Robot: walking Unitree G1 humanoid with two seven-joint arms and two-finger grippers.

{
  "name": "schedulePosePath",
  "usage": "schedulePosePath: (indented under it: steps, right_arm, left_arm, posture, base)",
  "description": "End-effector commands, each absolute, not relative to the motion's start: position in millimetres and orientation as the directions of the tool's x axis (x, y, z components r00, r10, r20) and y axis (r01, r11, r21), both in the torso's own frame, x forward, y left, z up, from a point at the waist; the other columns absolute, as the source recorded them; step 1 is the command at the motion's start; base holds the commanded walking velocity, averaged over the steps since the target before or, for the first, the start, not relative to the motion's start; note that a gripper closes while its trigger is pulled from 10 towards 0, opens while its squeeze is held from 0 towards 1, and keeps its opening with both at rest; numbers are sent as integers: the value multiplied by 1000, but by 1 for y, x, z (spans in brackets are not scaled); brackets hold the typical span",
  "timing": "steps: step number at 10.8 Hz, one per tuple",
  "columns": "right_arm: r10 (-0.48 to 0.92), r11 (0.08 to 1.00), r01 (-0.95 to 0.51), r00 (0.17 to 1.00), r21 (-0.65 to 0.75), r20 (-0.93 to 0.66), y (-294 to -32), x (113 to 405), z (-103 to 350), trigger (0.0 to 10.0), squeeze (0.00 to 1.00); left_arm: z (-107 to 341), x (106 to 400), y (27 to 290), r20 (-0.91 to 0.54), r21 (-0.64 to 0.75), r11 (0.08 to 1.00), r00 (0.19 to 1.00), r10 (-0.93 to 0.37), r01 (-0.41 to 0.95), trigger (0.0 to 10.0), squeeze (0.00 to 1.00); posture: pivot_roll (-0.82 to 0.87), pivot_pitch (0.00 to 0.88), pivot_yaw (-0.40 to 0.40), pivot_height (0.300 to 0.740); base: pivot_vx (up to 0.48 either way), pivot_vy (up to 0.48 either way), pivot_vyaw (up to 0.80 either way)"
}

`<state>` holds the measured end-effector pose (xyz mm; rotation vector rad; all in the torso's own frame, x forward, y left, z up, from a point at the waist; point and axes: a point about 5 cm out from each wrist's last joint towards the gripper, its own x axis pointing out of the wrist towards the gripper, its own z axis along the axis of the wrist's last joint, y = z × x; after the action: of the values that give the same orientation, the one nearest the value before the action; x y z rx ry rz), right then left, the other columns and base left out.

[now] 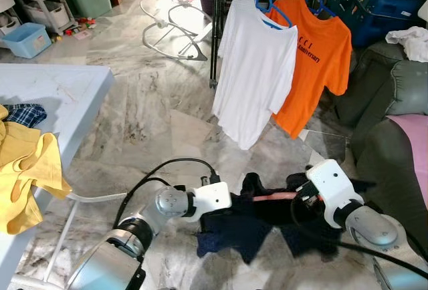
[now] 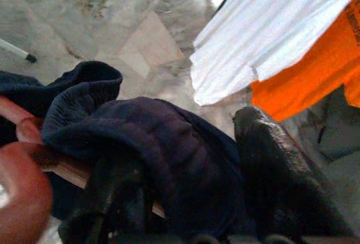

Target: Hang hanger

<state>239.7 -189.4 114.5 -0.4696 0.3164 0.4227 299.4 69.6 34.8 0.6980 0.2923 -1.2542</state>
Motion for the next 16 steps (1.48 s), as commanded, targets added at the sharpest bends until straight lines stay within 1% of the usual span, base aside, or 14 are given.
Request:
schedulePosePath:
  steps: [1, 2, 3, 4, 5, 7, 8, 9, 10, 11, 12, 13, 14, 16]
  right_arm:
    - [435, 767, -571, 798, -292, -418, -171, 229, 109, 10000, 1000]
    - [450, 758, -584, 790, -290, -416, -171, 227, 113, 10000, 1000]
    - [440, 756, -578, 796, -307, -416, -174, 228, 115, 10000, 1000]
    - [424, 756, -567, 805, -327, -415, -178, 229, 116, 10000, 1000]
    - [401, 753, -553, 815, -357, -417, -186, 228, 118, 10000, 1000]
    - [335, 767, -483, 863, -423, -379, -199, 231, 124, 10000, 1000]
    - [240, 775, -382, 915, -503, -326, -210, 238, 127, 10000, 1000]
    - [159, 817, -253, 963, -518, -219, -218, 246, 136, 10000, 1000]
    - [209, 820, -298, 951, -489, -229, -212, 244, 137, 10000, 1000]
    - [269, 797, -378, 921, -471, -283, -206, 239, 132, 10000, 1000]
    - [320, 785, -429, 898, -446, -301, -201, 234, 132, 10000, 1000]
    - [333, 790, -433, 898, -434, -288, -201, 233, 134, 10000, 1000]
    - [344, 779, -452, 888, -435, -306, -203, 227, 133, 10000, 1000]
    - [319, 760, -465, 876, -455, -362, -219, 212, 130, 10000, 1000]
  left_arm:
    - [49, 311, 65, -513, 366, 180, 359, -780, 913, 0, 0]
    - [50, 310, 66, -515, 400, 152, 359, -778, 904, 0, 0]
    - [50, 311, 68, -517, 415, 146, 365, -774, 898, 0, 0]
    - [51, 314, 70, -515, 404, 183, 389, -764, 896, 0, 0]
    - [59, 324, 73, -497, 423, 241, 446, -744, 874, 0, 0]
    - [66, 331, 76, -496, 452, 252, 476, -727, 856, 0, 0]
    - [67, 332, 76, -495, 454, 255, 480, -725, 854, 0, 0]
    - [65, 331, 76, -498, 449, 259, 480, -722, 855, 0, 0]
    - [63, 329, 78, -506, 439, 258, 475, -720, 860, 0, 0]
    - [61, 328, 79, -512, 433, 262, 474, -716, 863, 0, 0]
    - [61, 329, 80, -513, 435, 267, 481, -711, 860, 0, 0]
    - [62, 331, 81, -513, 439, 272, 487, -707, 856, 0, 0]
    - [64, 332, 82, -510, 442, 274, 491, -707, 854, 0, 0]
    - [70, 334, 82, -505, 451, 246, 473, -722, 858, 0, 0]
  posture:
    - [-125, 87, 2, 740]
    - [-124, 87, -1, 740]
    - [-127, 88, -3, 740]
    - [-128, 87, -2, 740]
    - [-134, 85, -2, 740]
    - [-136, 82, -2, 740]
    - [-136, 81, -1, 740]
    - [-137, 82, 5, 740]
    - [-138, 80, 5, 740]
    - [-138, 78, 5, 740]
    - [-138, 78, 4, 740]
    - [-137, 77, 4, 740]
    - [-134, 76, 1, 740]
    - [-132, 80, -1, 740]
  base:
    - [0, 0, 0]
    - [0, 0, 0]
    - [0, 0, 0]
    - [0, 0, 0]
    - [0, 0, 0]
    - [0, 0, 0]
    - [0, 0, 0]
    - [0, 0, 0]
    - [0, 0, 0]
    - [0, 0, 0]
    - [0, 0, 0]
    - [0, 0, 0]
    - [0, 0, 0]
    - [0, 0, 0]
